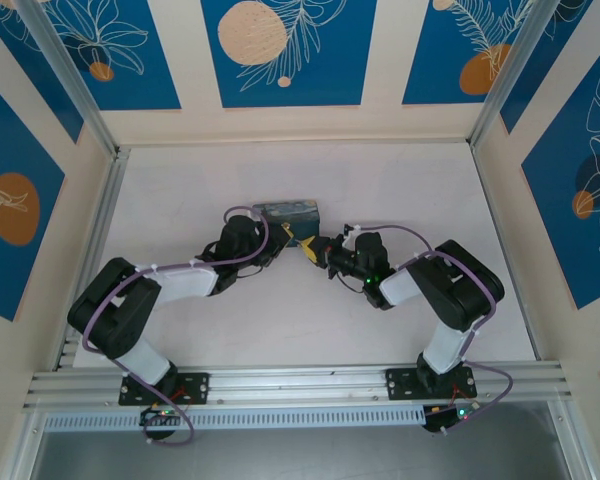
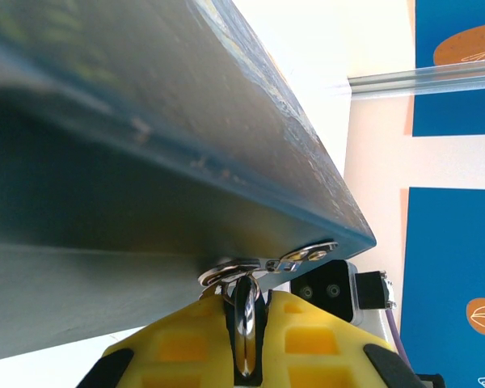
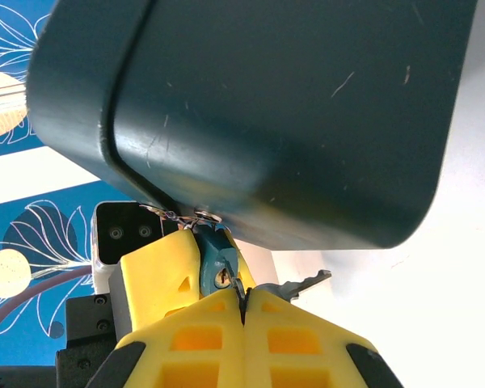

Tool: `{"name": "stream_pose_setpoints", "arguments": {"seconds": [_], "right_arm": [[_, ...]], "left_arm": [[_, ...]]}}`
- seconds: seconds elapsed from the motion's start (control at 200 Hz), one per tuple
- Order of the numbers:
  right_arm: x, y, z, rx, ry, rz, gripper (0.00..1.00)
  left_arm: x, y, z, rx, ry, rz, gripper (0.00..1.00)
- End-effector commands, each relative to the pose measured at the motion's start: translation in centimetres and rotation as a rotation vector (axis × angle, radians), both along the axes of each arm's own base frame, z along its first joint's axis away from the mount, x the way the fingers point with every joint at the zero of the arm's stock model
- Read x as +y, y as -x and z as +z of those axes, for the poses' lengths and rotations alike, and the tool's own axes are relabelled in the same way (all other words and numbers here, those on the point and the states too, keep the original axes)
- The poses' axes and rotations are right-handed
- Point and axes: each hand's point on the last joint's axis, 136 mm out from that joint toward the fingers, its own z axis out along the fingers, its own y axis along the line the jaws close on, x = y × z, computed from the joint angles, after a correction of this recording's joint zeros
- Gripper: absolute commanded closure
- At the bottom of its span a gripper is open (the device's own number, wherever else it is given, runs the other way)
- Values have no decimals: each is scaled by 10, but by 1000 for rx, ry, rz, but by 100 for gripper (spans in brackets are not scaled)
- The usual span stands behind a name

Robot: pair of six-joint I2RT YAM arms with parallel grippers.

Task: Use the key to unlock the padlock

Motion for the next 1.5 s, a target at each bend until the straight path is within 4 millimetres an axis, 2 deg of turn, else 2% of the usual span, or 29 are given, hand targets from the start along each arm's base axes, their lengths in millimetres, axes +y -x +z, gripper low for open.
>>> {"name": "stream_pose_setpoints", "arguments": {"seconds": [0.0,0.55,1.045,1.495], "right_arm": [[5,-8,11,-32,-27,1,100],[12,-12,18,-39,-45,16,100],[23,-4,24,-39,-54,47,100],[13,-8,22,-31,-47,19,100]], "left_arm": [[-3,-7,39,-98,80,-3,100],[-2,-6,38,-99,79,-2,100],[-1,-8,33,-94,64,11,100],[1,-5,30,-87,60,11,100]]}}
